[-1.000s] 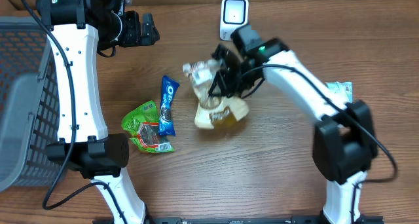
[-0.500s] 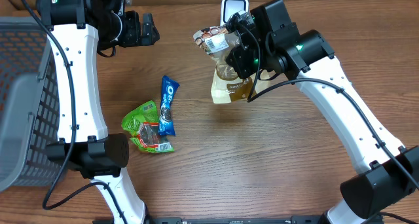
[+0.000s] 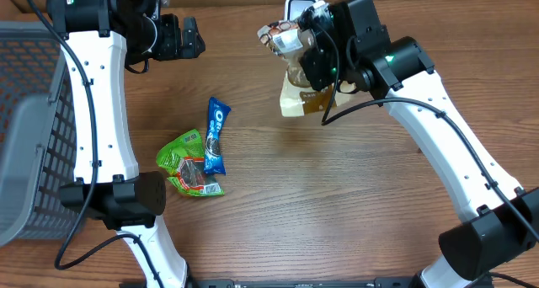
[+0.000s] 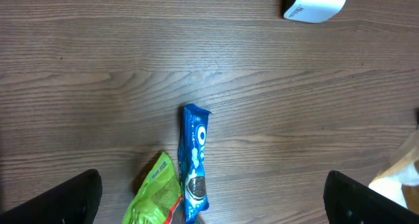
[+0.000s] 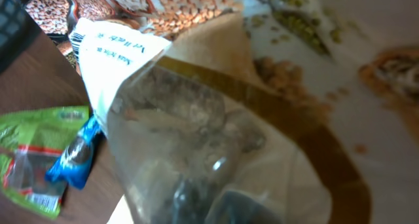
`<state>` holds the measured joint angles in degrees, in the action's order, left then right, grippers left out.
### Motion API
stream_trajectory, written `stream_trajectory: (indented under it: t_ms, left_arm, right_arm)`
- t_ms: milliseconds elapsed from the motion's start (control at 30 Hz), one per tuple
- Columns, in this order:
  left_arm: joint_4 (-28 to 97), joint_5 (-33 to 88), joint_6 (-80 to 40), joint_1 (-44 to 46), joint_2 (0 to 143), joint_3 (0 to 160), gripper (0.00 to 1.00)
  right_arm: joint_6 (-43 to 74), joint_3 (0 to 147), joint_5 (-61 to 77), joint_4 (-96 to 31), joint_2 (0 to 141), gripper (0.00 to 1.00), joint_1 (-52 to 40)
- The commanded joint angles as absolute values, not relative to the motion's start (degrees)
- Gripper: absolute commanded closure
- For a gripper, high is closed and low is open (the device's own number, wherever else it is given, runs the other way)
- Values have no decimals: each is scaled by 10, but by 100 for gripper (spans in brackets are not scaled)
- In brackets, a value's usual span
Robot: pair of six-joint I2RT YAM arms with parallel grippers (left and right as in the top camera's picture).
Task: Scan the item barcode
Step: 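Hold the tan bag up against the white scanner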
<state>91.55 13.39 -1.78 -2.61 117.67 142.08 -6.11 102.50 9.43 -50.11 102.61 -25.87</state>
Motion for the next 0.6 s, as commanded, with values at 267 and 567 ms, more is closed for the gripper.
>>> stream_trajectory:
  t_ms: [267, 567]
  left_arm:
    - [915, 131, -28, -22, 1174, 1419, 0]
    - [915, 131, -28, -22, 1174, 1419, 0]
  right_arm:
    - [-91, 1028, -184, -362, 1033, 96, -256]
    - [-321, 1028, -420, -135, 1119, 96, -256]
